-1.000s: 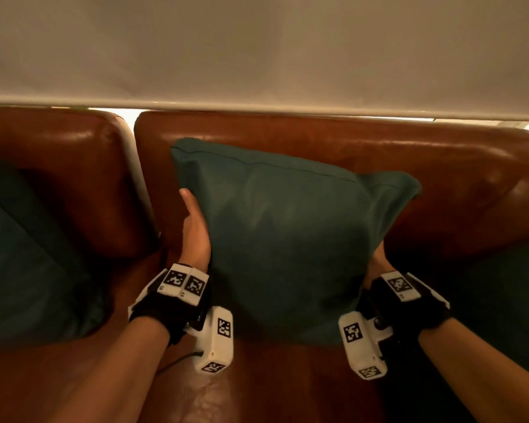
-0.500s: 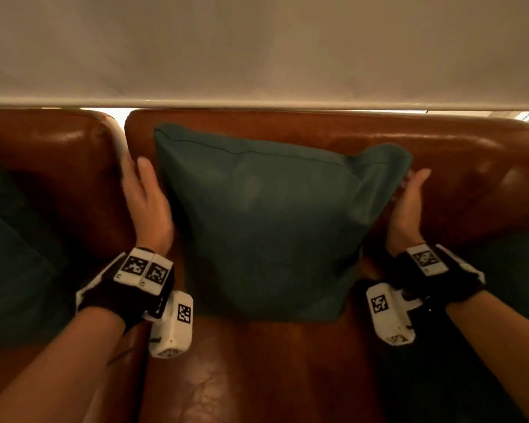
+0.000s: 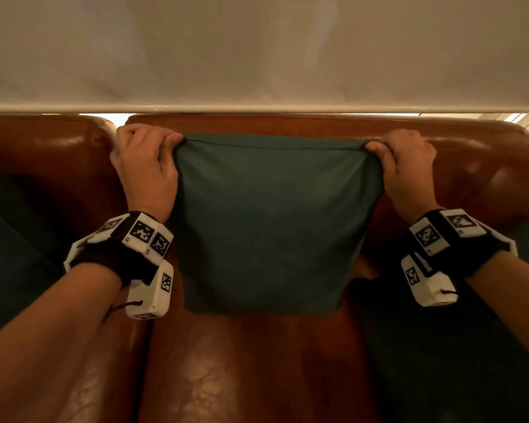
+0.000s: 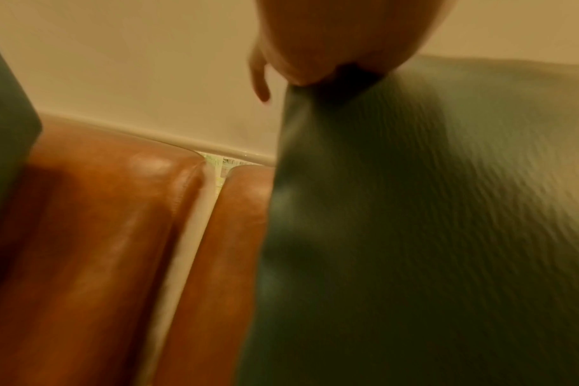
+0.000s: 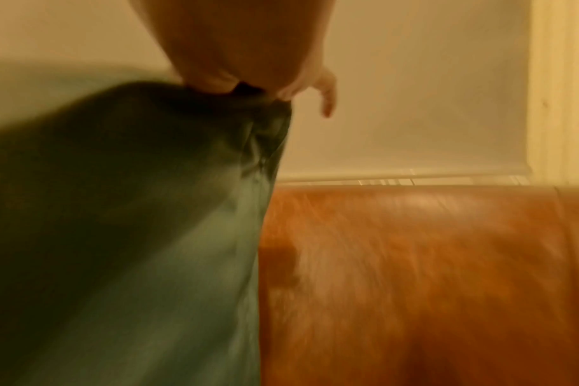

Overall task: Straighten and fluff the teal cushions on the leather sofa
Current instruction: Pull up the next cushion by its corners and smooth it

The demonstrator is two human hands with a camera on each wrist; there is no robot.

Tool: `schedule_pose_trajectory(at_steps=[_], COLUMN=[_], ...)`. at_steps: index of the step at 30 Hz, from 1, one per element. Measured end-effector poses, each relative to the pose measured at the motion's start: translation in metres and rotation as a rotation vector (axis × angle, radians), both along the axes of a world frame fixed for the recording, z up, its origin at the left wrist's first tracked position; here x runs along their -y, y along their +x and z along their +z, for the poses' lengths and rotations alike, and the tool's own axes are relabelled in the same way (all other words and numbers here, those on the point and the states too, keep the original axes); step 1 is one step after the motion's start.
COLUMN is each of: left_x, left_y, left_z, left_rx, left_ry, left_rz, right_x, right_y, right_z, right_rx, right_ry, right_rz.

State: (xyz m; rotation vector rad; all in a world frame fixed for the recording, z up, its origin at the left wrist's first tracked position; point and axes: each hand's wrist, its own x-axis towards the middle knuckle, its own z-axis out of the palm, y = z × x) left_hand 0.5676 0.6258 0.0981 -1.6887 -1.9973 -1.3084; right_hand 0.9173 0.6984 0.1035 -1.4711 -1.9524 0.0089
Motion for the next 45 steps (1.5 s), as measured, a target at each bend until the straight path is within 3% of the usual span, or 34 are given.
schedule_pose_trajectory(at_steps=[2, 5, 6, 8, 10, 11, 13, 15, 19, 24, 27, 31, 35, 38, 45], left_x=[-0.006, -0.006, 0.001, 0.03, 0.073, 0.092, 0.109, 0.097, 0.065, 0.052, 0.05, 0.061, 0.089, 0.082, 0.065], left_y=[0.008, 0.015, 0.017, 0.022, 0.032, 0.035, 0.035, 0.036, 0.039, 0.039, 0.042, 0.048, 0.057, 0.052, 0.058], left_z=[0.004, -0.001, -0.007, -0.03, -0.067, -0.089, -0.13, -0.146, -0.155, -0.167, -0.172, -0.16, -0.17, -0.187, -0.2], left_rx=[0.012, 0.026, 0.041, -0.011, -0.297, -0.484, -0.753, -0.779, -0.733, -0.592, -0.568, -0.638, -0.728, -0.851, -0.806], left_ry=[-0.058, -0.115, -0.11, -0.116, -0.179, -0.244, -0.438, -0.597, -0.678, -0.755, -0.766, -0.724, -0.639, -0.602, -0.654], left_rz=[0.145, 0.174, 0.148, 0.004, -0.308, -0.445, -0.531, -0.498, -0.48, -0.452, -0.415, -0.391, -0.484, -0.536, -0.448], right_x=[-0.002, 0.019, 0.036, 0.089, 0.136, 0.148, 0.143, 0.123, 0.094, 0.072, 0.063, 0.085, 0.13, 0.111, 0.083], right_y=[-0.011, -0.03, -0.036, -0.047, -0.052, -0.05, -0.049, -0.05, -0.057, -0.064, -0.068, -0.066, -0.049, -0.045, -0.049], right_z=[0.004, 0.008, 0.003, -0.022, -0.065, -0.087, -0.117, -0.126, -0.14, -0.153, -0.157, -0.152, -0.167, -0.175, -0.185], right_rx=[-0.043, 0.026, 0.101, 0.36, 0.717, 0.871, 1.05, 1.133, 1.198, 1.062, 1.067, 1.05, 1.086, 1.163, 1.199], right_ry=[-0.045, 0.024, 0.111, 0.207, 0.152, 0.074, -0.089, -0.135, -0.079, -0.144, -0.204, -0.175, 0.01, -0.089, -0.164], right_rz=[-0.073, -0.124, -0.077, 0.197, 0.456, 0.493, 0.455, 0.398, 0.391, 0.347, 0.321, 0.356, 0.589, 0.611, 0.627])
